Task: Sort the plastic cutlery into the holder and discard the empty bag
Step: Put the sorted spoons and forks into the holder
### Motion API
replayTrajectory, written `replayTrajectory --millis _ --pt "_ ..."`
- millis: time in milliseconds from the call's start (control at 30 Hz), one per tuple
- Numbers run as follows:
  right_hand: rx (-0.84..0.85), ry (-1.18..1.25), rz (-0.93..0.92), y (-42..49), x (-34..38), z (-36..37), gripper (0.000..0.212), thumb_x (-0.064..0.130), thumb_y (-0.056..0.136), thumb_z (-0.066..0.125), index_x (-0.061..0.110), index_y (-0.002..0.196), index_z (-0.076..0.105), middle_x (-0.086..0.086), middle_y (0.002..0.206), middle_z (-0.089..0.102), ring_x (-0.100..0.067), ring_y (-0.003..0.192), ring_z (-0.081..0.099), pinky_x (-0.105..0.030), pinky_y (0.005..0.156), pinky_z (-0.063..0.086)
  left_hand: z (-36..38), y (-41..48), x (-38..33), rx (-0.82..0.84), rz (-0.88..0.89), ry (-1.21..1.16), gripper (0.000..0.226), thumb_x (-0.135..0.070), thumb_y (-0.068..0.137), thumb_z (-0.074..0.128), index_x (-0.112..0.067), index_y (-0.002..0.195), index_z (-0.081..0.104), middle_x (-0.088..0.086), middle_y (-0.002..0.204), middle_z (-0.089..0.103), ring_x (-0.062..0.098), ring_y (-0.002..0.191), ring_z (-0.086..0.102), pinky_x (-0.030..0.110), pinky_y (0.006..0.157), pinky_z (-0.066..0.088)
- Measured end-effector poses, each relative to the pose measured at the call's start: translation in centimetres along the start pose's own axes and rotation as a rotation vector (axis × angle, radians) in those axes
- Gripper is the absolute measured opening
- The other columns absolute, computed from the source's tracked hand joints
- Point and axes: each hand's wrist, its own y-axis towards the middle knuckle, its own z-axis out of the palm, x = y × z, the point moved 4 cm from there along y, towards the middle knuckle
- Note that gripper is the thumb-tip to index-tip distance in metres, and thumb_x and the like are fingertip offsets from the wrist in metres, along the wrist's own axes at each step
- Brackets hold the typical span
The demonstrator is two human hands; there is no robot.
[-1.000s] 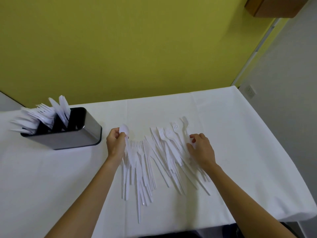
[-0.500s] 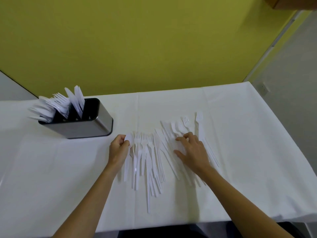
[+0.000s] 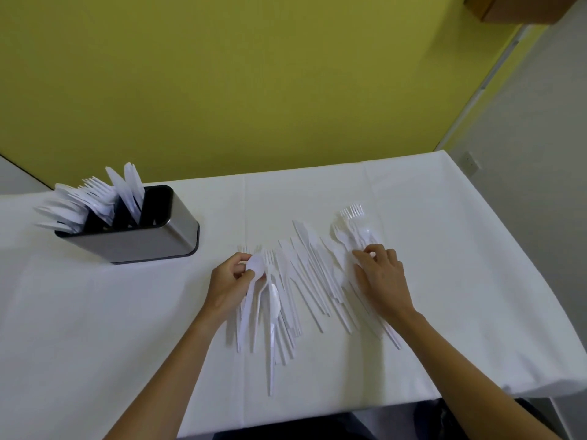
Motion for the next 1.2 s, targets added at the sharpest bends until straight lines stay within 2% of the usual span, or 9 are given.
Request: replayTrajectory --millis 67,167,300,433,567,633,800,900,1200 --pt "0.005 0.058 -0.026 -0.4 0.0 -0.2 0.034 0.02 0.09 0.042 0.015 0.116 0.063 -0.007 0.115 0.06 -0.029 0.098 0.054 -0.037 0.077 0.041 0.6 0.0 -0.6 0.007 0.003 -0.031 0.016 -0.011 0.089 0.056 -0.019 0.1 0.064 0.004 0.085 0.074 0.012 0.069 0.066 0.02 0.058 0.049" --pt "-0.087 0.171 0.093 -0.9 -1.0 -0.9 0.035 0.018 0.092 0.04 0.014 0.12 0.061 -0.004 0.117 0.059 -0.026 0.101 0.053 -0.036 0.081 0.04 0.9 0.1 -1.2 -0.025 0.006 -0.055 0.017 -0.005 0.088 0.053 -0.016 0.097 0.063 0.002 0.075 0.071 0.006 0.049 0.054 0.016 0.052 0.044" --pt "-0.129 0.294 0.218 -0.6 -2.4 -0.9 0.025 0.008 0.094 0.047 0.012 0.113 0.062 -0.004 0.11 0.061 -0.025 0.099 0.056 -0.039 0.083 0.047 0.8 0.2 -1.5 -0.047 0.009 -0.11 0.02 -0.004 0.086 0.051 -0.016 0.099 0.061 0.001 0.078 0.074 0.012 0.053 0.048 0.024 0.054 0.042" --pt "0.007 0.294 0.234 0.8 -1.8 -0.7 0.021 0.021 0.093 0.055 0.014 0.111 0.063 -0.001 0.108 0.059 -0.02 0.098 0.055 -0.036 0.082 0.048 0.9 0.5 -1.6 -0.069 -0.018 -0.166 0.024 -0.002 0.085 0.049 -0.012 0.104 0.06 0.002 0.082 0.074 0.016 0.056 0.047 0.028 0.054 0.042" --pt "0.077 0.139 0.139 1.1 -0.3 0.0 0.038 0.035 0.09 0.058 0.018 0.123 0.056 -0.001 0.118 0.053 -0.022 0.104 0.053 -0.034 0.083 0.044 0.9 0.5 -1.4 -0.096 -0.035 -0.192 0.024 -0.001 0.086 0.05 -0.013 0.105 0.059 0.002 0.083 0.074 0.018 0.059 0.051 0.028 0.054 0.043" --pt "0.029 0.081 0.075 0.6 0.5 0.2 0.045 0.038 0.085 0.063 0.02 0.125 0.055 -0.002 0.12 0.052 -0.023 0.102 0.053 -0.035 0.081 0.042 0.8 0.3 -1.3 -0.102 -0.038 -0.196 0.024 -0.001 0.086 0.05 -0.014 0.104 0.059 0.002 0.083 0.074 0.017 0.058 0.052 0.027 0.053 0.043" --pt "-0.052 0.034 -0.137 -1.1 1.7 0.6 0.029 0.031 0.074 0.076 0.019 0.098 0.065 -0.003 0.101 0.057 -0.023 0.083 0.058 -0.033 0.069 0.046 0.4 0.1 -0.7 -0.122 -0.039 -0.192 0.024 -0.002 0.087 0.051 -0.013 0.106 0.06 0.006 0.086 0.073 0.017 0.059 0.054 0.027 0.054 0.044" --pt "-0.075 -0.008 -0.152 -1.9 1.0 0.5 0.024 0.03 0.071 0.08 0.017 0.086 0.066 -0.002 0.091 0.056 -0.022 0.074 0.057 -0.03 0.061 0.045 0.5 0.2 -0.4 -0.122 -0.042 -0.188 0.025 -0.003 0.087 0.051 -0.012 0.109 0.059 0.008 0.089 0.073 0.018 0.06 0.054 0.027 0.054 0.044" --pt "-0.157 -0.171 -0.156 -3.0 0.2 0.0 0.028 0.027 0.065 0.083 0.016 0.083 0.065 -0.003 0.082 0.058 -0.023 0.065 0.054 -0.03 0.049 0.039 1.1 0.5 -0.6 -0.1 -0.047 -0.182 0.026 -0.004 0.088 0.052 -0.013 0.111 0.059 0.01 0.094 0.072 0.017 0.061 0.055 0.026 0.053 0.043"
